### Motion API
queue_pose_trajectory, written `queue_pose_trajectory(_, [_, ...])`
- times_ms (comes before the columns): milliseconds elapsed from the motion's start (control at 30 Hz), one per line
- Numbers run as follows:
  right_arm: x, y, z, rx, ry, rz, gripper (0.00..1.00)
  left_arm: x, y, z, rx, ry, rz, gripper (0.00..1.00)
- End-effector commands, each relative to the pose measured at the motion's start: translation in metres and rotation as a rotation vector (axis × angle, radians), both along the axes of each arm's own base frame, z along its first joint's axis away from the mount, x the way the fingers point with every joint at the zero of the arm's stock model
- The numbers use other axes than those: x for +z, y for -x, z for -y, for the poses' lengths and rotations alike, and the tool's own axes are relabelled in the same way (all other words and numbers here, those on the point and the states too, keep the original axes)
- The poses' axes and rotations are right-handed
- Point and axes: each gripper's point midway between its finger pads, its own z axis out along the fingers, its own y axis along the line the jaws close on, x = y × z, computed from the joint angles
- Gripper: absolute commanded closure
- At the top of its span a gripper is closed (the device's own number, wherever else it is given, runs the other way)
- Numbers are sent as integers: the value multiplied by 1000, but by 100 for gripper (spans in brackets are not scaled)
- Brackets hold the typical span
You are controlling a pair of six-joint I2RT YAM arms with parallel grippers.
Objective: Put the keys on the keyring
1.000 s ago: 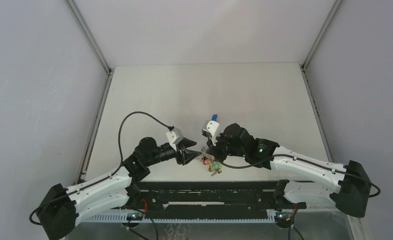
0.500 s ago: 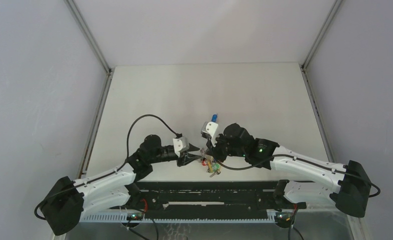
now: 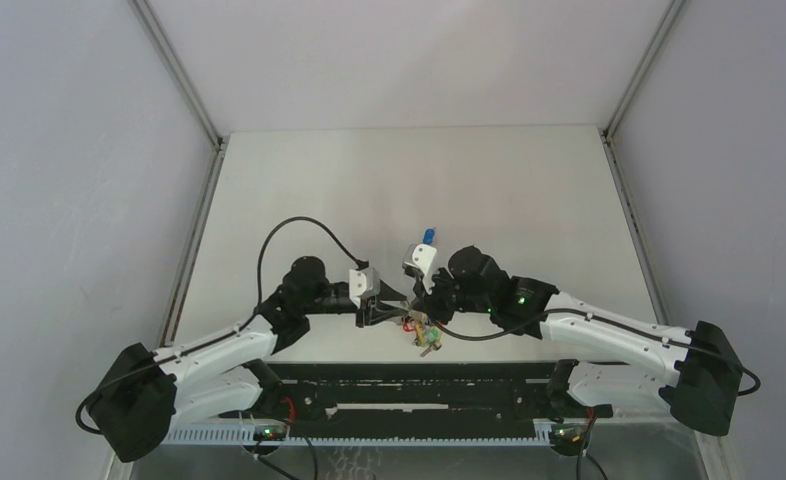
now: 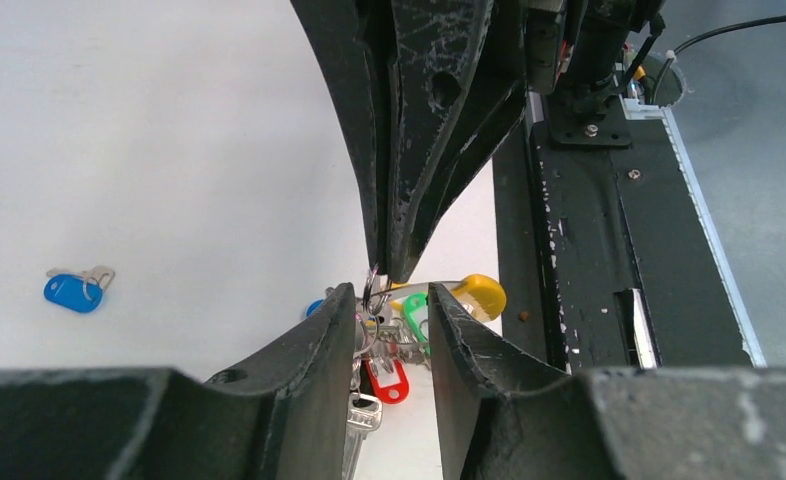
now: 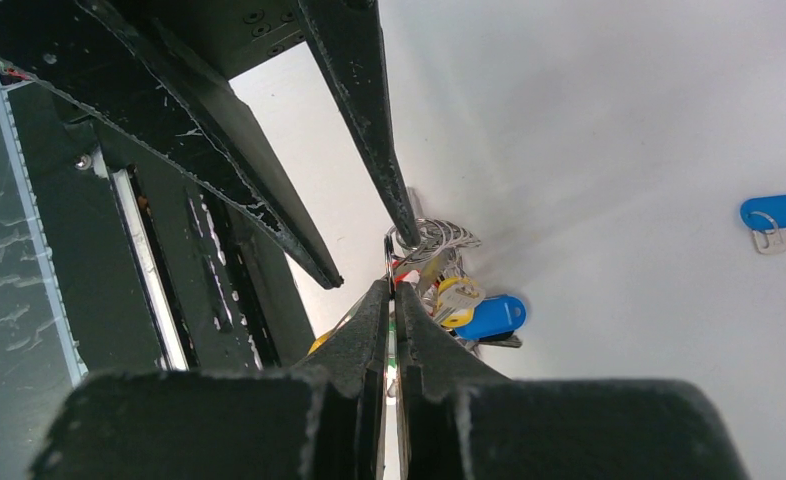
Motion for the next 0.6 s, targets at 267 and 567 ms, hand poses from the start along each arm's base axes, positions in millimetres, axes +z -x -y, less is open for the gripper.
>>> queue_pose_trajectory(267, [16, -7, -9, 14, -63, 47, 100, 23, -2, 10, -75, 20, 30, 81])
queue_pose_trajectory(567, [26, -7, -7, 5, -90, 62, 99, 17, -8, 4, -33, -25, 48, 100])
